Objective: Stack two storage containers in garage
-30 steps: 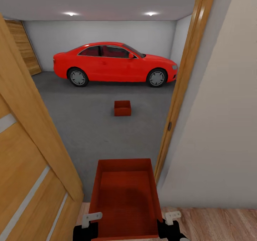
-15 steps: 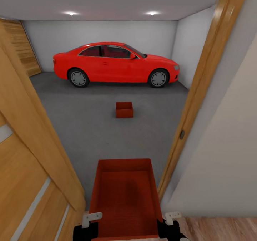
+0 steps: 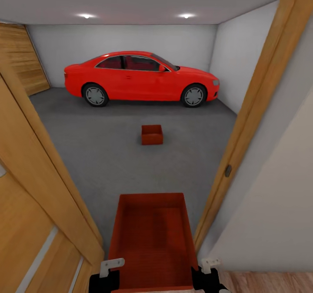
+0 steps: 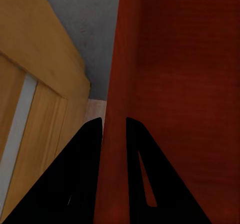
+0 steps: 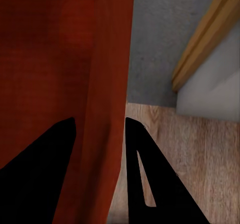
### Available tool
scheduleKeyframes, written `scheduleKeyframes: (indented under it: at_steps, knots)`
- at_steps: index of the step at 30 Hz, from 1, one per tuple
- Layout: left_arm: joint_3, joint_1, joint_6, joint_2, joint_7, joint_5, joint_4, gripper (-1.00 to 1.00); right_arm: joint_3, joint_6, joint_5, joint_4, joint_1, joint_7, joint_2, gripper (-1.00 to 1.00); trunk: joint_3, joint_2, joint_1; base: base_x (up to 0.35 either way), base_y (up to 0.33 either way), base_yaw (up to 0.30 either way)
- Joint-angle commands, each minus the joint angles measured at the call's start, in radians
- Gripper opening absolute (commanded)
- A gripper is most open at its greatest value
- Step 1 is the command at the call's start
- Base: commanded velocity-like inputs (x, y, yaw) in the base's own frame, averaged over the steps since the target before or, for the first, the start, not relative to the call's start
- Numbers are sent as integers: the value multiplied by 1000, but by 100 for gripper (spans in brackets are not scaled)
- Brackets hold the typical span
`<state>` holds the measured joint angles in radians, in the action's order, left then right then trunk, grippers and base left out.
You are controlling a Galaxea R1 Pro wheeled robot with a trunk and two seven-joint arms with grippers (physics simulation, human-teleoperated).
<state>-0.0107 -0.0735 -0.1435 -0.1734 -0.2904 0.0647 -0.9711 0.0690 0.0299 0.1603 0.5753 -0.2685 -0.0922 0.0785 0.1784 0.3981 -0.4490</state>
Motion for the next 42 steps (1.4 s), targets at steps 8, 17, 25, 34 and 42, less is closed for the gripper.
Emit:
scheduleKeyframes:
  at_steps: [8, 17, 25, 34, 42]
  knots:
    - [-7, 0, -8, -1, -10, -2, 35, -100, 11, 30, 5, 3, -1, -14, 17, -100, 2, 2, -1, 314, 0, 0]
    - [-6, 0, -7, -1, -10, -2, 35, -100, 11, 30, 5, 3, -1, -14, 17, -100, 2, 2, -1, 175, 0, 0]
    - [-6, 0, -7, -1, -10, -2, 35, -100, 11, 30, 5, 3, -1, -14, 17, -100, 2, 2, -1, 4, 69, 0]
    - [-6, 0, -7, -1, -10, -2, 35, -100, 11, 30, 5, 3, -1, -14, 17, -100, 2, 2, -1, 0, 17, 0]
    - [-7, 0, -8, -1, -10, -2, 35, -100, 11, 30, 5, 3, -1, -14, 17, -100, 2, 2, -1, 33, 0, 0]
